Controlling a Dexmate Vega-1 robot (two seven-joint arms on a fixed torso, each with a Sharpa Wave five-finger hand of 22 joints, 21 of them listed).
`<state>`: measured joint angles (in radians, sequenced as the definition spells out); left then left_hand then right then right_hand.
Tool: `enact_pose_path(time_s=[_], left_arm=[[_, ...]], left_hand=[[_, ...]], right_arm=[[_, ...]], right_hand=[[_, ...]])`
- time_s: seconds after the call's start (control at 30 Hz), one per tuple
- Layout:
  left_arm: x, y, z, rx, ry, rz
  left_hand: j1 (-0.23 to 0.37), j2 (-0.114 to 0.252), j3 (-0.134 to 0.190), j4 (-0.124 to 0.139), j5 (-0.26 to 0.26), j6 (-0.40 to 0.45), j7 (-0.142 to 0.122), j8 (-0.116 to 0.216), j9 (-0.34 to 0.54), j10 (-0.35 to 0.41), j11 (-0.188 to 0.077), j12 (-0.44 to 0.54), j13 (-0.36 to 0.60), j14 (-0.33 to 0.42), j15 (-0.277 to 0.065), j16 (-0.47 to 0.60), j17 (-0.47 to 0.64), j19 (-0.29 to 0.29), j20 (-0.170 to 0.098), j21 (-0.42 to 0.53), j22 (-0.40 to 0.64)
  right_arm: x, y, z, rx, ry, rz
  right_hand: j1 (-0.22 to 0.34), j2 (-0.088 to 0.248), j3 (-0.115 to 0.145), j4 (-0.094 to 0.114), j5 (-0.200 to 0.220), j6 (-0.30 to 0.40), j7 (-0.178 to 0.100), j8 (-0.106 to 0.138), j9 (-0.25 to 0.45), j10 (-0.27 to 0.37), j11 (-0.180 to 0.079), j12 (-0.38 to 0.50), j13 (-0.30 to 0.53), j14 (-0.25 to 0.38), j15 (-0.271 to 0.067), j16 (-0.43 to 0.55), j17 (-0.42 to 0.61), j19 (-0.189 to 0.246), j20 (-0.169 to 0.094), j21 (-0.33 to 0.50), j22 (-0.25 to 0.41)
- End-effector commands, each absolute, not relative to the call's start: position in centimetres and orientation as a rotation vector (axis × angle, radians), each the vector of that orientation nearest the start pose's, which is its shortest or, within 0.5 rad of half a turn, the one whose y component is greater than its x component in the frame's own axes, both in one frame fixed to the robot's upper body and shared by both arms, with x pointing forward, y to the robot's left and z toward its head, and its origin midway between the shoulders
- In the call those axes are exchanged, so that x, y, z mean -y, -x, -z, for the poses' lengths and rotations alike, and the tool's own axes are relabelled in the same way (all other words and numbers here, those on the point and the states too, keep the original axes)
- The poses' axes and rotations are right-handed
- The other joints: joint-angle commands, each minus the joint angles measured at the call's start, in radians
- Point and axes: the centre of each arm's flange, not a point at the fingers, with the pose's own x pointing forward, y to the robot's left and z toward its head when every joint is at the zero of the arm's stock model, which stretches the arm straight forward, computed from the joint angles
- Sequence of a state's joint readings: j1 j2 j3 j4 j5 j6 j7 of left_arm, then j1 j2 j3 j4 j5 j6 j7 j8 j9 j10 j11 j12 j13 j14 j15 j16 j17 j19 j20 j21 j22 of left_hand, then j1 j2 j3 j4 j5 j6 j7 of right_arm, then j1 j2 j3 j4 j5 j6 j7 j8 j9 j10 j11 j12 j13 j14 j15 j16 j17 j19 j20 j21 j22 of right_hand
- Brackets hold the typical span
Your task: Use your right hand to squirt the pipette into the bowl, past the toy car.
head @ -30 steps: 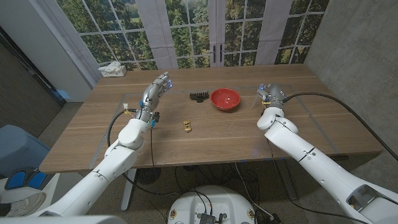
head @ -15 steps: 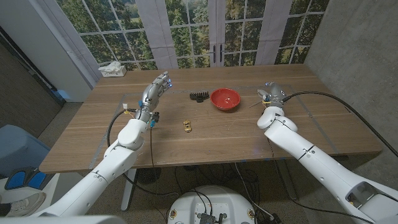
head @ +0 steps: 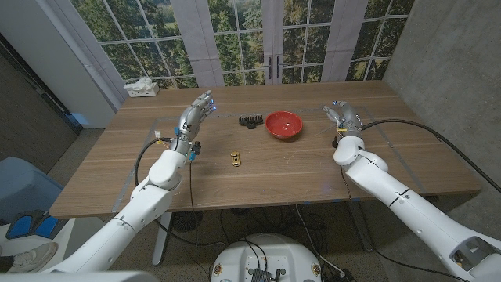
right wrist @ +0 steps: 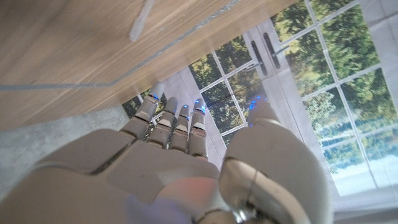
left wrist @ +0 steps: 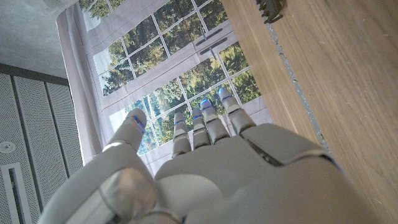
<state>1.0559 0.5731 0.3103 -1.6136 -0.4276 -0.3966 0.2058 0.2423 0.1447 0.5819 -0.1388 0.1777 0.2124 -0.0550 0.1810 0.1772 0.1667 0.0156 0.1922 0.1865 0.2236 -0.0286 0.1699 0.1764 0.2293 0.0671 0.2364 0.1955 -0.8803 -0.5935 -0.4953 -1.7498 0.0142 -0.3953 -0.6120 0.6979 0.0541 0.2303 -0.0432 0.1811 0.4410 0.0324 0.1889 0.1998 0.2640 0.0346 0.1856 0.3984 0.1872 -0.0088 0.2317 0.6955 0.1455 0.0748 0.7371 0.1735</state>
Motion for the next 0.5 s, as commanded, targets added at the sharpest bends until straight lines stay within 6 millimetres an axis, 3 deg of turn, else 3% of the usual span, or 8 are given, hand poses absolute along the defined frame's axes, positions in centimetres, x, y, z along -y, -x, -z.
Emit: enact_pose_path(time_s=[0.03, 0.4, 0.43, 0.5], left_arm=[[-27.91, -57.35, 2.40, 0.795, -0.077, 0.078], [-28.21, -57.43, 2.36, 0.785, -0.078, 0.080], [-28.26, -57.42, 2.37, 0.783, -0.077, 0.081], [-28.36, -57.41, 2.39, 0.781, -0.076, 0.080]], left_hand=[[-0.006, 0.004, 0.017, -0.004, -0.001, -0.005, 0.001, 0.000, 0.000, -0.022, -0.007, -0.006, 0.000, -0.030, -0.003, -0.003, 0.000, -0.007, -0.026, -0.004, 0.002], [-0.011, 0.018, 0.033, 0.000, 0.000, -0.023, 0.008, -0.004, -0.002, -0.058, -0.012, -0.012, -0.003, -0.096, -0.001, -0.006, 0.000, -0.024, -0.051, -0.011, 0.001], [-0.013, 0.019, 0.037, 0.001, 0.000, -0.026, 0.008, -0.005, -0.002, -0.071, -0.033, -0.014, -0.003, -0.103, 0.000, -0.003, -0.001, -0.026, -0.052, -0.012, 0.000], [-0.018, 0.022, 0.039, 0.005, 0.001, -0.041, 0.009, -0.009, -0.003, -0.076, -0.039, -0.013, -0.004, -0.114, 0.002, -0.002, 0.000, -0.030, -0.062, -0.014, 0.000]], right_arm=[[26.85, -61.21, -0.53, 0.658, 0.441, 0.171], [27.04, -61.71, -1.13, 0.711, 0.387, 0.059], [27.08, -61.69, -1.17, 0.716, 0.384, 0.055], [27.21, -61.68, -1.34, 0.728, 0.381, 0.035]], right_hand=[[-0.064, 0.013, -0.014, 0.027, 0.005, -0.011, -0.005, 0.002, 0.001, 0.001, 0.009, 0.009, -0.015, -0.022, -0.010, -0.016, -0.015, -0.016, -0.025, -0.019, 0.001], [-0.179, 0.060, -0.036, 0.083, -0.003, -0.025, -0.020, 0.001, -0.004, -0.011, -0.003, 0.006, -0.050, -0.070, -0.027, -0.033, -0.048, -0.032, -0.059, -0.050, 0.000], [-0.201, 0.063, -0.042, 0.093, -0.005, -0.028, -0.021, 0.001, -0.004, -0.013, -0.005, 0.005, -0.056, -0.079, -0.032, -0.036, -0.055, -0.036, -0.065, -0.056, -0.001], [-0.215, 0.064, -0.047, 0.099, -0.005, -0.030, -0.026, 0.001, -0.005, -0.016, -0.008, 0.004, -0.061, -0.084, -0.033, -0.038, -0.060, -0.037, -0.075, -0.061, -0.001]])
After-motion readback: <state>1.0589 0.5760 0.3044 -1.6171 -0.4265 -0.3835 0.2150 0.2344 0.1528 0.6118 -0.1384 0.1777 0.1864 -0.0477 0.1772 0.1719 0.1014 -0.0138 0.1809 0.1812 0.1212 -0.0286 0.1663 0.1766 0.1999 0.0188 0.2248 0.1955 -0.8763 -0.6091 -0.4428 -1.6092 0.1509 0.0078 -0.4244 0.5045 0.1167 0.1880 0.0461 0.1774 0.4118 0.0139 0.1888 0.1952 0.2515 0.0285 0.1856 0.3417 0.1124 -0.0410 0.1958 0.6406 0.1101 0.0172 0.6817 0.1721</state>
